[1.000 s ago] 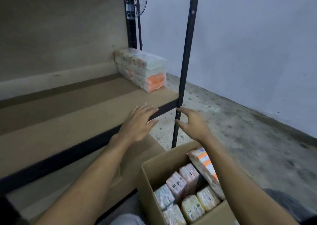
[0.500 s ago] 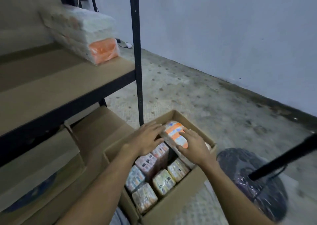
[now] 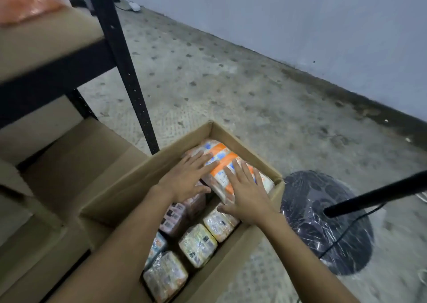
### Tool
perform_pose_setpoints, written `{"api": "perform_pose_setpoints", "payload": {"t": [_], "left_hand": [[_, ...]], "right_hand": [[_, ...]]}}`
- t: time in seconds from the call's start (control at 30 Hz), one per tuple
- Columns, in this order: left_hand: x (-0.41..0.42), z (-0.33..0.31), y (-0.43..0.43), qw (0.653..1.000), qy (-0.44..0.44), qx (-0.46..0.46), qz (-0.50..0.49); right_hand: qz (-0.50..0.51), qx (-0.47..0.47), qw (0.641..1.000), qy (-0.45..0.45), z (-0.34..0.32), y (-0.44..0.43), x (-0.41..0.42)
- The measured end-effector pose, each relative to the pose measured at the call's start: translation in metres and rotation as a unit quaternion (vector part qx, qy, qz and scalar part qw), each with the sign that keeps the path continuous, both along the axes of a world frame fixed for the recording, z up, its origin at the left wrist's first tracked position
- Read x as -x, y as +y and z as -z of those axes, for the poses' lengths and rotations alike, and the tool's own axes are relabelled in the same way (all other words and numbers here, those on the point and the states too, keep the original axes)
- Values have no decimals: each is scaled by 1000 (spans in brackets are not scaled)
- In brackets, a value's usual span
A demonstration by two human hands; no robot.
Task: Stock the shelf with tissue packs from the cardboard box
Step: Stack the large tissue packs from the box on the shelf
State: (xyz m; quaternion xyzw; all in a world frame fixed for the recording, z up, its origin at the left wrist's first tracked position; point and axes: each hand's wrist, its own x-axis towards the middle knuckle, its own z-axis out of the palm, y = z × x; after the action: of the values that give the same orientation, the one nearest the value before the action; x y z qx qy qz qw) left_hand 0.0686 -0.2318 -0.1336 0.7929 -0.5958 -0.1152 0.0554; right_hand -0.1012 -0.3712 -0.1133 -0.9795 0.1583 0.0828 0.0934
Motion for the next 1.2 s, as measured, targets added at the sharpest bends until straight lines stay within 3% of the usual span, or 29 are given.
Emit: {"api": "perform_pose_setpoints", "payload": {"t": [0.2, 0.67, 0.83, 1.2], "left_hand": [[-6, 20, -19, 998, -28, 49, 33], [-1, 16, -18, 990, 41, 132, -12], [8, -6, 1, 985, 77, 146, -53], [33, -110, 54, 981, 20, 175, -81]], "right_hand": [[-5, 32, 999, -19, 9, -3, -1], [-13, -5, 996, -92, -8, -8, 5], [-38, -6, 991, -126, -32, 1, 8], [-81, 20, 965, -248, -118, 43, 27]]}}
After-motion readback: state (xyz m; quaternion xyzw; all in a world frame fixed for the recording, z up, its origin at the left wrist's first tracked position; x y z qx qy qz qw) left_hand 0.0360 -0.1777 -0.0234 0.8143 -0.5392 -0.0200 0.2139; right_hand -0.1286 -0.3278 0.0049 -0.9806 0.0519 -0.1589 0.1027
